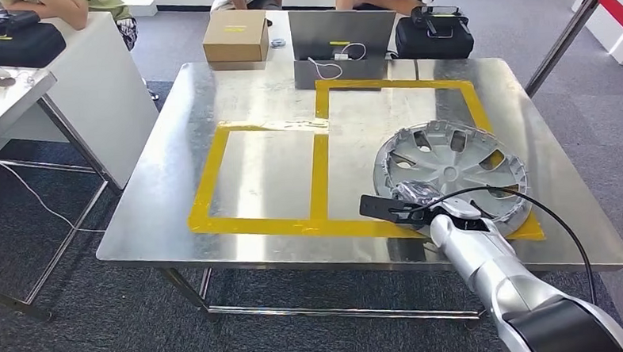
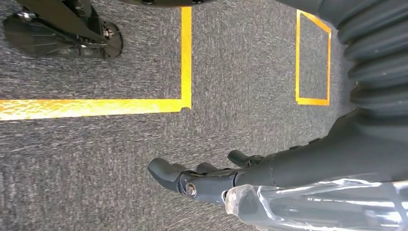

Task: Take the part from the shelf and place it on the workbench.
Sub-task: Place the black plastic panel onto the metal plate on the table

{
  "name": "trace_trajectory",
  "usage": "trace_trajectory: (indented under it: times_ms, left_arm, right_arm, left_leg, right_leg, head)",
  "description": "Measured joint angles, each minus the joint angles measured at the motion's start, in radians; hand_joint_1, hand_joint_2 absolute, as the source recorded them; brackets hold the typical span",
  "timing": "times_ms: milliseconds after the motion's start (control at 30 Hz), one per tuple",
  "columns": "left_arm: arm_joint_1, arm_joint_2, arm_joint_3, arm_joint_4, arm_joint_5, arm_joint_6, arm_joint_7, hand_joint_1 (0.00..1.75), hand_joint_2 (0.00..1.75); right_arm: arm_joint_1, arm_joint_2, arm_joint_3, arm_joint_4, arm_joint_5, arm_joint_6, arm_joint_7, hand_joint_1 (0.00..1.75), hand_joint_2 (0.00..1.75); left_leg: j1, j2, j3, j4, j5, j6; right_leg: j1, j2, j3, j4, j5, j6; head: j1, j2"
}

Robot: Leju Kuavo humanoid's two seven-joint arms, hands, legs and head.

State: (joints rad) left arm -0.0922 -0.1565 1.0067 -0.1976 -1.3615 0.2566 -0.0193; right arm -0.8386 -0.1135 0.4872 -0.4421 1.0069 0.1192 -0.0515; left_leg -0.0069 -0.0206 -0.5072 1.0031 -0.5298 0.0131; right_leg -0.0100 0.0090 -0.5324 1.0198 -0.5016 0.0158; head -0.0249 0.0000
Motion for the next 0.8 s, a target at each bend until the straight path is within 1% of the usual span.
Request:
trace_trajectory:
  times_ms: [67, 133, 200, 300, 367, 400, 467, 533, 600, 667, 733, 800]
  left_arm:
    - [-0.007, 0.000, -0.002, 0.000, 0.000, 0.001, 0.000, 0.00, 1.75]
    - [-0.012, 0.000, -0.003, 0.000, 0.001, 0.005, -0.006, 0.00, 0.87]
    - [-0.012, -0.001, -0.004, 0.000, 0.008, 0.014, -0.024, 0.00, 0.00]
    - [-0.008, -0.003, -0.003, 0.000, 0.028, 0.032, -0.051, 0.00, 0.00]
    - [-0.002, -0.005, -0.001, 0.000, 0.039, 0.046, -0.061, 0.00, 0.00]
    - [0.001, -0.006, 0.001, 0.000, 0.042, 0.054, -0.064, 0.00, 0.00]
    - [0.006, -0.007, 0.005, 0.000, 0.047, 0.067, -0.068, 0.00, 0.00]
    - [0.009, -0.010, 0.009, 0.000, 0.053, 0.080, -0.074, 0.00, 0.00]
    - [0.012, -0.012, 0.014, 0.000, 0.059, 0.092, -0.082, 0.00, 0.00]
    - [0.017, -0.014, 0.016, 0.000, 0.061, 0.103, -0.093, 0.00, 0.00]
    - [0.021, -0.014, 0.017, 0.000, 0.061, 0.110, -0.104, 0.00, 0.00]
    - [0.021, -0.014, 0.018, 0.000, 0.061, 0.112, -0.113, 0.00, 0.00]
  right_arm:
    - [-0.018, 0.002, 0.002, 0.013, 0.002, 0.001, 0.000, 0.00, 0.00]
    - [-0.025, 0.002, 0.002, 0.022, 0.001, -0.016, -0.010, 0.00, 0.00]
    - [-0.015, 0.001, 0.000, 0.029, -0.012, -0.083, -0.047, 0.00, 0.00]
    - [0.029, 0.001, -0.030, 0.030, -0.063, -0.256, -0.146, 0.00, 0.00]
    - [0.076, 0.002, -0.070, 0.005, -0.117, -0.377, -0.216, 0.00, 0.00]
    - [0.105, 0.003, -0.102, -0.028, -0.160, -0.437, -0.256, 0.00, 0.00]
    - [0.169, 0.003, -0.183, -0.144, -0.261, -0.525, -0.339, 0.00, 0.00]
    - [0.241, 0.004, -0.271, -0.322, -0.376, -0.589, -0.428, 0.00, 0.00]
    - [0.324, 0.006, -0.349, -0.535, -0.486, -0.663, -0.523, 0.00, 0.00]
    - [0.413, 0.009, -0.401, -0.753, -0.550, -0.745, -0.601, 0.00, 0.00]
    - [0.505, 0.016, -0.424, -0.979, -0.534, -0.797, -0.636, 0.00, 0.00]
    - [0.586, 0.036, -0.436, -1.201, -0.463, -0.811, -0.646, 0.00, 0.00]
  left_leg:
    - [-0.001, 0.003, -0.005, 0.001, 0.005, 0.001]
    - [-0.001, 0.006, -0.010, 0.001, 0.007, 0.002]
    - [-0.001, 0.008, -0.011, 0.001, 0.007, 0.003]
    - [-0.001, 0.008, -0.014, 0.001, 0.006, 0.003]
    - [-0.001, 0.007, -0.018, 0.001, 0.005, 0.003]
    - [-0.001, 0.007, -0.020, 0.001, 0.005, 0.003]
    - [-0.001, 0.006, -0.024, 0.002, 0.005, 0.003]
    - [-0.001, 0.004, -0.025, 0.002, 0.005, 0.003]
    - [-0.001, 0.000, -0.024, 0.001, 0.005, 0.003]
    - [-0.001, -0.002, -0.024, 0.001, 0.005, 0.003]
    - [-0.001, -0.001, -0.024, 0.001, 0.004, 0.003]
    - [-0.001, 0.000, -0.024, 0.000, 0.003, 0.003]
  right_leg:
    - [-0.001, 0.003, -0.006, 0.000, 0.005, 0.001]
    - [-0.002, 0.005, -0.010, 0.001, 0.008, 0.001]
    - [-0.003, 0.006, -0.011, 0.000, 0.009, 0.002]
    - [-0.003, 0.006, -0.010, -0.002, 0.009, 0.002]
    - [-0.003, 0.006, -0.011, -0.002, 0.009, 0.003]
    - [-0.003, 0.006, -0.013, -0.003, 0.009, 0.003]
    - [-0.003, 0.006, -0.016, -0.003, 0.009, 0.003]
    - [-0.003, 0.004, -0.019, -0.003, 0.008, 0.004]
    - [-0.003, 0.001, -0.020, -0.003, 0.007, 0.005]
    - [-0.003, 0.000, -0.021, -0.003, 0.007, 0.006]
    - [-0.003, 0.001, -0.022, -0.003, 0.006, 0.006]
    - [-0.002, 0.002, -0.023, -0.003, 0.006, 0.006]
  head:
    - [0.000, 0.000]
    - [0.000, 0.000]
    - [0.000, 0.000]
    - [0.000, 0.000]
    - [0.001, 0.000]
    - [0.000, 0.000]
    - [0.000, 0.000]
    - [0.000, 0.000]
    - [0.000, 0.000]
    - [0.000, 0.000]
    - [0.000, 0.000]
    - [0.000, 0.000]
